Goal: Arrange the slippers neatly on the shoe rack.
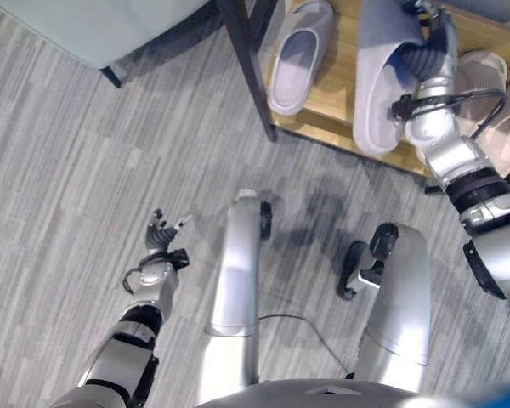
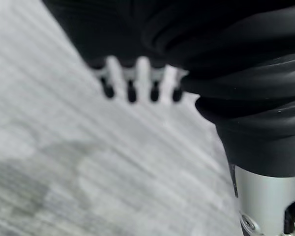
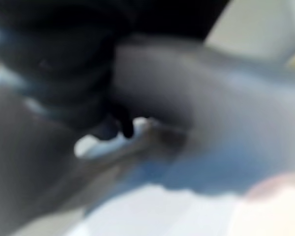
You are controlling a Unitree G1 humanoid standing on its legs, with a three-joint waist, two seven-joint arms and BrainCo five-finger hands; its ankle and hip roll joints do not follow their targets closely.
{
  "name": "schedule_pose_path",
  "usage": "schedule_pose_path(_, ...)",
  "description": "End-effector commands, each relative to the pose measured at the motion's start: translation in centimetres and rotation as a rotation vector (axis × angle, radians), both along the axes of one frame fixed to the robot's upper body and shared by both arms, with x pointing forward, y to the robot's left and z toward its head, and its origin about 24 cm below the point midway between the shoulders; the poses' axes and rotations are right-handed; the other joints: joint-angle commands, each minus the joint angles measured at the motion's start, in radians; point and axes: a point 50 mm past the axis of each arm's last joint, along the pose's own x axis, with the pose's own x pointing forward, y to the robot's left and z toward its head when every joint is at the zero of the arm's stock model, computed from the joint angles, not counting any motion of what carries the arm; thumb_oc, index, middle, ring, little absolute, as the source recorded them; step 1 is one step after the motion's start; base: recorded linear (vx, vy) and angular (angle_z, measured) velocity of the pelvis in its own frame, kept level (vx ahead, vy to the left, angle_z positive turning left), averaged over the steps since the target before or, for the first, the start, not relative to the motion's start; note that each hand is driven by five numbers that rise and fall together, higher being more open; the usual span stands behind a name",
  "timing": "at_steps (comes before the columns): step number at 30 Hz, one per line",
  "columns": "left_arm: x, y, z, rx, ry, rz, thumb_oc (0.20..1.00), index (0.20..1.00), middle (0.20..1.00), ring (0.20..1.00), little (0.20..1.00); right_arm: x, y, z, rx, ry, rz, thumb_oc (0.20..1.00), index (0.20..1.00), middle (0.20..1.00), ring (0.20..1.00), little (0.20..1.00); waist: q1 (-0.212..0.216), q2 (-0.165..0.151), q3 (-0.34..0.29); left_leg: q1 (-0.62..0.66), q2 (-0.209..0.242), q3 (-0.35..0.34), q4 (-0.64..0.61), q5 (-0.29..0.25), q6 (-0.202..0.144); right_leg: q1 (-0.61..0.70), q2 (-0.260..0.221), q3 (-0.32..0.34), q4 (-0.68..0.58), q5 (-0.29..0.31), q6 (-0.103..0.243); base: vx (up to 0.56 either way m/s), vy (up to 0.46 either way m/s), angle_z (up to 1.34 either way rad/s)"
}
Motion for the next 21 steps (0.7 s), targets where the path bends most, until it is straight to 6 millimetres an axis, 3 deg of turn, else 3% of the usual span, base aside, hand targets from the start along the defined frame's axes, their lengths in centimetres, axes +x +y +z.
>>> schedule_pose_path(1,0.7,1.8,1.7,-0.01,-0.08,0.044,1.0,1.0,1.0,1.0,1.0,-1.1,0.1,6.3,0.051,-0.146,0.052,0.2,0.2,0.2,0.2,0.2,0.02,0.0,0.145,0.121,0.004,-0.084,0.024,-0.154,0.062,0.048,0.0,0.106,-0.017,-0.003,-0.06,0.08,0.031,-0.05)
schedule_pose_path(3,-0.5,2.2,1.0,-0.033,-0.069,0.058,1.0,1.0,1.0,1.0,1.0,-0.5,0.6,6.3,-0.021,-0.092,0.024,0.2,0.2,0.2,0.2,0.2,0.025,0.005,0.147,0.121,0.004,-0.104,0.091,-0.199,0.067,0.047,0.006,0.125,0.036,-0.028,-0.071,0.09,0.04,0.04)
schedule_pose_path(10,-2.3,2.7,-0.3,-0.065,-0.025,0.079,1.0,1.0,1.0,1.0,1.0,0.5,1.8,5.1,0.003,-0.009,0.062,0.2,0.2,0.2,0.2,0.2,0.037,0.012,0.147,0.121,-0.005,-0.122,0.148,-0.246,0.072,0.047,0.01,0.138,0.082,-0.048,-0.08,0.04,0.036,-0.1)
schedule_pose_path(14,-2.3,2.4,-0.2,-0.066,-0.043,0.055,1.0,1.0,1.0,1.0,1.0,0.0,2.9,6.7,0.045,-0.074,0.102,0.2,0.2,0.2,0.2,0.2,0.045,0.008,0.147,0.121,-0.003,-0.111,0.125,-0.245,0.067,0.047,0.01,0.147,0.072,-0.043,-0.08,0.04,0.04,0.06)
schedule_pose_path(21,-3.5,2.3,-0.6,-0.01,-0.015,-0.005,1.0,1.0,1.0,1.0,1.0,0.4,0.4,7.4,0.043,-0.039,-0.028,0.2,0.2,0.2,0.2,0.2,0.072,0.013,0.147,0.121,-0.008,-0.104,0.122,-0.256,0.063,0.047,-0.006,0.151,0.065,-0.037,-0.08,0.02,0.042,0.05)
